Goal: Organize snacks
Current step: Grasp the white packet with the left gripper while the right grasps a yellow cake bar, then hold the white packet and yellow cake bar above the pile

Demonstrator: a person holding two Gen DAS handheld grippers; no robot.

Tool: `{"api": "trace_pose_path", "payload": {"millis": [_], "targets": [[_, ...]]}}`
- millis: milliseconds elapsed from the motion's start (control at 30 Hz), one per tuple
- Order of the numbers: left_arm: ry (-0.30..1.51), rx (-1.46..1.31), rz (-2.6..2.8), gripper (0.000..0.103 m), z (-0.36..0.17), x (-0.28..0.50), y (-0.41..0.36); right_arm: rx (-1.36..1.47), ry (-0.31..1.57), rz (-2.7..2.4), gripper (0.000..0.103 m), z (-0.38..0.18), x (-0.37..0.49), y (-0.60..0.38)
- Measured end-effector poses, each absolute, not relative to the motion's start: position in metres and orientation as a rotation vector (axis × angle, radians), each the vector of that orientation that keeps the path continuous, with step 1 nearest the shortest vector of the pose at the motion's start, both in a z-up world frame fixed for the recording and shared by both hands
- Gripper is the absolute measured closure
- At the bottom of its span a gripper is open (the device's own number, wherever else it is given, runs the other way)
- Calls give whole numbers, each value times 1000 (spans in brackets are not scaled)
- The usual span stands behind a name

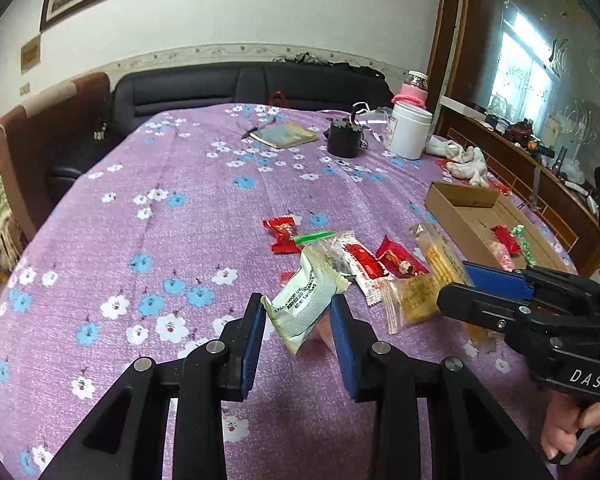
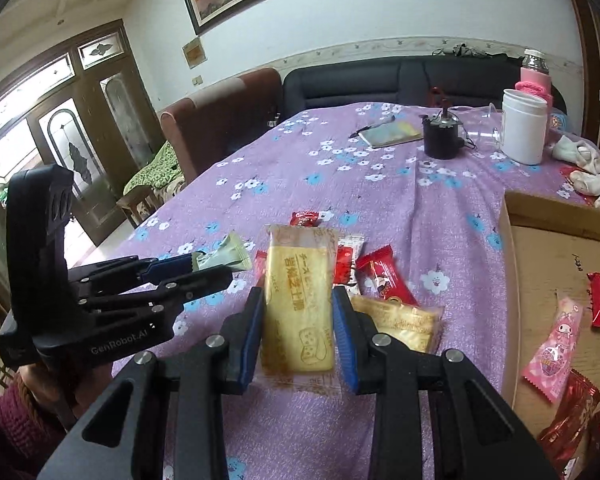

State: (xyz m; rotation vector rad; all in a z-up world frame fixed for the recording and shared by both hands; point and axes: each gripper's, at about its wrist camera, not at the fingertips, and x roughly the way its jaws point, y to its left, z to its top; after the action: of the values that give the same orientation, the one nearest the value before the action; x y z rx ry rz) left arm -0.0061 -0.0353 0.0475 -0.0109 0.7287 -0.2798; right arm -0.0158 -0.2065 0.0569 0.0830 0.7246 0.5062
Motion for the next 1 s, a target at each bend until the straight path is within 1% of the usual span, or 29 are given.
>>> {"api": "trace_pose_path", "payload": {"millis": [300, 1000], "targets": [[676, 44, -217, 68, 50, -11, -36, 103, 723, 458, 71, 56, -12, -216], [653, 84, -168, 68, 50, -14, -38, 160, 731, 409, 71, 57, -7, -232]]}}
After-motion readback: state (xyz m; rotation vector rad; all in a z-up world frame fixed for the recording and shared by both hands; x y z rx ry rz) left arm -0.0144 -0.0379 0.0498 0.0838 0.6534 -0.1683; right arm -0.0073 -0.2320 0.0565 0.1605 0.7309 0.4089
